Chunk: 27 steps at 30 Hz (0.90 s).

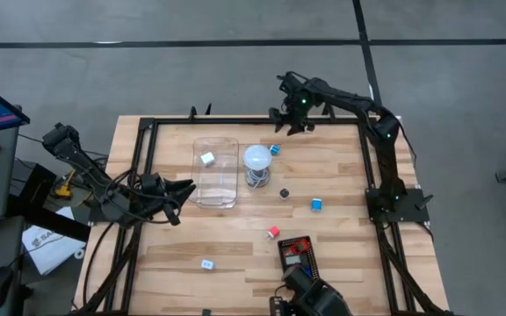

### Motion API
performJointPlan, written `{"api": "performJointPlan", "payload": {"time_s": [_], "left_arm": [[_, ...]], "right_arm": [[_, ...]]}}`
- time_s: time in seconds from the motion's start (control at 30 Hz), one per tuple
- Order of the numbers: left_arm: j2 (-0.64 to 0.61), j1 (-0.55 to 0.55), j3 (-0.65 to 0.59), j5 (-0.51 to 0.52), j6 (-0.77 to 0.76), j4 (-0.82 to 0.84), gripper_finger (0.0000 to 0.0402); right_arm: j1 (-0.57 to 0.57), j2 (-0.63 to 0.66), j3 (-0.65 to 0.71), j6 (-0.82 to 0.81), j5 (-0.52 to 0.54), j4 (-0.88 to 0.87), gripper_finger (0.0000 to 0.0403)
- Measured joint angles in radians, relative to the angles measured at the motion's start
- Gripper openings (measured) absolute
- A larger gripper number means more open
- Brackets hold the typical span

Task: Pick & Place Office items
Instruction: Put the top blue charger adapter into the transparent bin

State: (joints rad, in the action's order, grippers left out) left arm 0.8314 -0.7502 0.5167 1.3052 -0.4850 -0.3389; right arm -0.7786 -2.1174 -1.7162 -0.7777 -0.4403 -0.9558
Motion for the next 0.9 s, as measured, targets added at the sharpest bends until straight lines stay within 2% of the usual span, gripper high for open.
{"api": "performJointPlan", "payload": {"time_s": [0.17,0.3,0.5,0.57,0.9], "left_arm": [[0.0,0.0,0.0,0.0,0.102,-0.086,0.0117],[0.0,-0.001,0.0,0.0,0.205,-0.171,0.0117],[0.0,-0.001,0.0,-0.006,0.319,-0.26,0.0117],[0.0,-0.001,0.0,-0.015,0.329,-0.271,0.0117],[0.0,-0.003,0.0,-0.019,0.329,-0.272,0.0117]], "right_arm": [[0.008,0.007,-0.001,-0.169,0.003,-0.045,0.0245],[0.049,0.014,-0.001,-0.323,0.067,-0.058,0.0245],[0.11,0.011,0.002,-0.558,0.135,0.032,0.0245],[0.108,0.002,0.003,-0.597,0.124,0.063,0.0245],[0.114,0.002,0.01,-0.667,0.154,-0.003,0.0245]]}}
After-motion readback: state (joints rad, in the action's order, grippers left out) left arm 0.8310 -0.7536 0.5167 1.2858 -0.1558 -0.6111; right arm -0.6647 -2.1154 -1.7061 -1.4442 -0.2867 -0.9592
